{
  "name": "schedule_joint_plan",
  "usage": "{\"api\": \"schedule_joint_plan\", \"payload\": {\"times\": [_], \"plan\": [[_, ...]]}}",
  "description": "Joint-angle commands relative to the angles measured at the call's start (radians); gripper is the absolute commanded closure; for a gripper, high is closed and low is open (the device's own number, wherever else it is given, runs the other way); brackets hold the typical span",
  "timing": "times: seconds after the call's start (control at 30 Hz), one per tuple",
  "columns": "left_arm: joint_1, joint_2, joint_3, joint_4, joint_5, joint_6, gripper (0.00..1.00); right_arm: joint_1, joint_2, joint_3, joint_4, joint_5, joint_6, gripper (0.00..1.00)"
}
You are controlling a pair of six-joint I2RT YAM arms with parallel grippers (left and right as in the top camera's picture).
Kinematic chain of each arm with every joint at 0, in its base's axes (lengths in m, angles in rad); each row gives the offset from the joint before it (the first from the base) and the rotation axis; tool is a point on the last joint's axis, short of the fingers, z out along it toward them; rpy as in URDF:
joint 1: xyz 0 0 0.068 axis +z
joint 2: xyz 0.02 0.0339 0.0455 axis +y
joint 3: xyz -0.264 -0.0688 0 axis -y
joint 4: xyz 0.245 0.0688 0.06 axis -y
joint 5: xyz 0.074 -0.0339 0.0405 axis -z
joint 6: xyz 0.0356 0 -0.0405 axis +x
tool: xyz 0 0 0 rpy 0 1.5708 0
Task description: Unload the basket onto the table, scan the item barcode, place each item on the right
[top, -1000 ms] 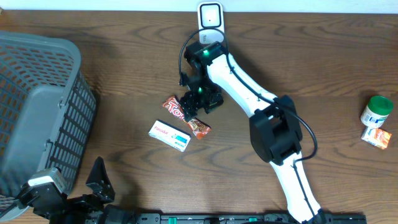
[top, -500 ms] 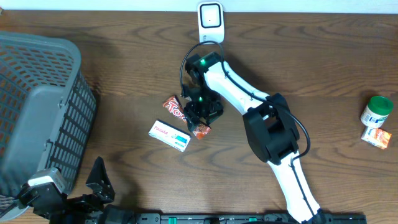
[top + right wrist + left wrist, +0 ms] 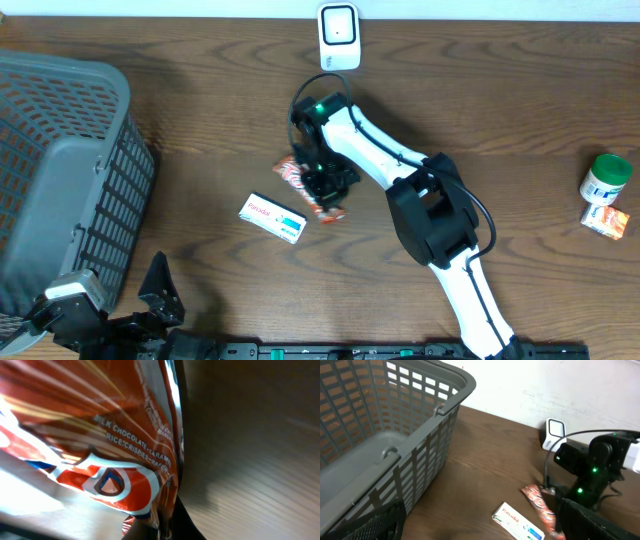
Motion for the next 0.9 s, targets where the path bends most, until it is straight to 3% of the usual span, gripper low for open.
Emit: {"api": "schedule_joint_plan", "payload": {"times": [0.0,0.1,0.17,0.43,0.77,0.87], "plan": [[0.0,0.0,-0.001,0.004,0.005,-0.001,0.03,-0.006,0.015,0.119,-0.152,0.641,0.236,0.99],[0.0,0.0,-0.001,0.004,0.005,-0.001,0.03,0.008,-0.004,0.186,-0.293,0.967,0.499,0.99],[0.0,0.0,-0.001,0.004,0.005,-0.001,0.03,0.021,-0.034,0.185,-0.292,1.07,0.55,0.99],[0.0,0.0,-0.001,0.004,0.005,-0.001,0.03,0.113,-0.042,0.141,-0.292,1.132,0.792,0.99],[0.0,0.0,-0.001,0.004,0.005,-0.001,0.03,0.313,-0.042,-0.139,-0.293,1.382,1.424,0.99],[0.0,0.0,-0.001,0.004,0.005,-0.001,0.02,0.362,-0.042,-0.236,-0.292,1.489,1.543,0.99]]}}
